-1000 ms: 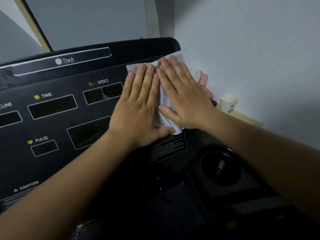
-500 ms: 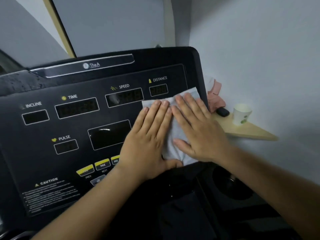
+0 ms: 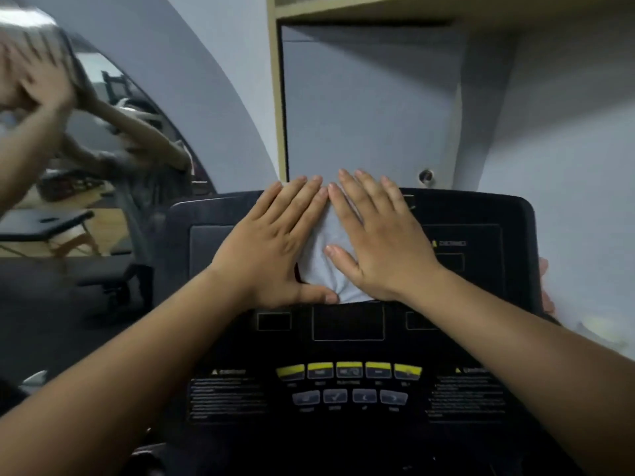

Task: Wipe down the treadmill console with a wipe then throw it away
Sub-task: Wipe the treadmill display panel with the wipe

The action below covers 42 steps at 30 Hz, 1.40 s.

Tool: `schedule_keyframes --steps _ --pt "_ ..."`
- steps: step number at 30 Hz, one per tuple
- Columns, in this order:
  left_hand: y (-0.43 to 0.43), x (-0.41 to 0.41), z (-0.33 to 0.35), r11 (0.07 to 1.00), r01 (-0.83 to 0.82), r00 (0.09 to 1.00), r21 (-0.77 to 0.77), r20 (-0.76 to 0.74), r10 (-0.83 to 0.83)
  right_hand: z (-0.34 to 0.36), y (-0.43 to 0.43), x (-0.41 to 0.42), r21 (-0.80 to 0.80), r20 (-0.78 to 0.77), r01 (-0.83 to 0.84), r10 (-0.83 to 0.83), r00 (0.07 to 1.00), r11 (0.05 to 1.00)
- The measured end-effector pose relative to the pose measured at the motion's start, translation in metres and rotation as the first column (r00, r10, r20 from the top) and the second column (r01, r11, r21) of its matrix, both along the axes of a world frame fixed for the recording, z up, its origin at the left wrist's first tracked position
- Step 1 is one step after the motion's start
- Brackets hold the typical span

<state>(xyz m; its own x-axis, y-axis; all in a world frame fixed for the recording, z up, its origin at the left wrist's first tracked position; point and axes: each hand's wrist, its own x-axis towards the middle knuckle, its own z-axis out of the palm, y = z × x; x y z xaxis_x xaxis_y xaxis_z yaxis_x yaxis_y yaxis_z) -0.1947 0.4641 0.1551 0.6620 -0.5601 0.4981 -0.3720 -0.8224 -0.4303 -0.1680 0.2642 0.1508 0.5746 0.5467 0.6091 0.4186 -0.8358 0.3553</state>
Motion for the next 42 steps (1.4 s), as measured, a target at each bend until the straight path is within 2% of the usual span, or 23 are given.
schedule_keyframes --steps 8,14,17,20,23,26,29,31,34,38,42 --pt "0.109 -0.035 -0.02 0.99 -0.134 0.991 -0.033 -0.012 0.134 -0.01 0.116 -0.011 -0.084 0.008 -0.094 0.095 0.995 0.992" --pt "0.141 -0.065 -0.052 0.97 -0.238 0.969 -0.053 -0.082 0.233 -0.035 0.155 -0.029 -0.119 -0.017 -0.122 0.121 0.993 0.985" --pt "0.137 -0.086 -0.074 0.975 -0.196 0.979 -0.107 -0.07 0.19 -0.058 0.159 -0.045 -0.099 -0.047 -0.122 0.118 0.992 0.988" --pt "0.113 -0.103 -0.107 0.979 -0.033 0.998 -0.199 -0.06 0.021 -0.088 0.157 -0.065 -0.044 -0.088 -0.141 0.137 0.987 0.989" --pt "0.096 -0.102 -0.128 0.953 0.046 0.992 -0.298 -0.098 -0.078 -0.105 0.152 -0.074 -0.045 -0.104 -0.121 0.116 0.988 0.992" --pt "0.103 -0.087 -0.12 0.946 0.085 0.99 -0.314 -0.078 -0.115 -0.09 0.147 -0.063 -0.065 -0.1 -0.117 0.11 0.989 0.991" --pt "0.102 -0.061 -0.081 0.894 0.11 0.985 -0.435 -0.07 -0.155 -0.056 0.143 -0.043 -0.141 -0.043 -0.038 0.032 0.999 0.989" --pt "0.093 -0.042 -0.056 0.849 0.104 0.989 -0.517 -0.038 -0.145 -0.037 0.143 -0.036 -0.115 -0.049 -0.015 0.009 0.999 0.993" --pt "0.082 -0.028 -0.05 0.842 0.055 0.998 -0.536 0.049 -0.034 -0.028 0.145 -0.033 -0.058 -0.066 0.002 -0.006 0.998 0.998" --pt "0.075 -0.044 -0.083 0.843 -0.017 0.999 -0.537 0.032 0.041 -0.054 0.139 -0.047 -0.032 -0.092 -0.012 0.009 0.996 0.999" --pt "0.064 -0.084 -0.146 0.842 -0.054 0.998 -0.537 -0.004 0.062 -0.115 0.129 -0.081 -0.036 -0.145 -0.086 0.08 0.986 0.996"
